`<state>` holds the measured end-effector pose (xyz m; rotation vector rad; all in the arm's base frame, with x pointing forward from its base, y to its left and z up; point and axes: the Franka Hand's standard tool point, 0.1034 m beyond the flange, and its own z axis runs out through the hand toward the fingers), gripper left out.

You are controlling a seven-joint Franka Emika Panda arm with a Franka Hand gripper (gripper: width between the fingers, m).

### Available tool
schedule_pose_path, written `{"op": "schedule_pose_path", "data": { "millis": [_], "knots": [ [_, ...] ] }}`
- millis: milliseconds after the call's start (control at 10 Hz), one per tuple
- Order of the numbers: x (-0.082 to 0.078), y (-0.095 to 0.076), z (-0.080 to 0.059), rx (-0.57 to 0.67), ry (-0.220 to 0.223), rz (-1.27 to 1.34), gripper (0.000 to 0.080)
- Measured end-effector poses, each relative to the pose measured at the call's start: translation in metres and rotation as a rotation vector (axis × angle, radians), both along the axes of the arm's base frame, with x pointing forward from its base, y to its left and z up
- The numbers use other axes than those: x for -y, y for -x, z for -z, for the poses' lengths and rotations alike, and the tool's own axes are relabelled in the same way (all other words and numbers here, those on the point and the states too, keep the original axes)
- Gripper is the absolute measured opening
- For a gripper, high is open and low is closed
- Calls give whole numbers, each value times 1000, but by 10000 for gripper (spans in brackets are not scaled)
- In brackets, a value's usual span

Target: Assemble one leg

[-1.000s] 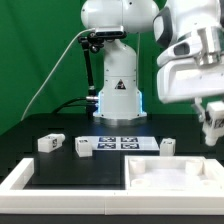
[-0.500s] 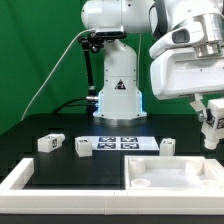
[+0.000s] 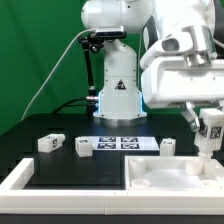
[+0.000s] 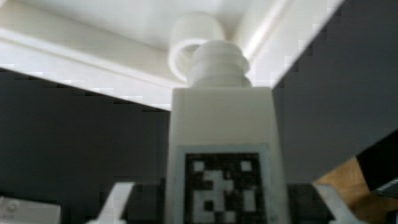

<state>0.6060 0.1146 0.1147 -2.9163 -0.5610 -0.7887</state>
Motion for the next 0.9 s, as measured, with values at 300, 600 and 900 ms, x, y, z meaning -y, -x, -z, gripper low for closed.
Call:
{"op": "schedule_pose_path", "data": {
  "millis": [300, 600, 900],
  "knots": [
    [0, -20, 8, 3, -11, 11, 290],
    [0, -16, 26, -5, -15, 16, 290],
    [-2, -16, 32, 14, -19, 19, 290]
  ]
}}
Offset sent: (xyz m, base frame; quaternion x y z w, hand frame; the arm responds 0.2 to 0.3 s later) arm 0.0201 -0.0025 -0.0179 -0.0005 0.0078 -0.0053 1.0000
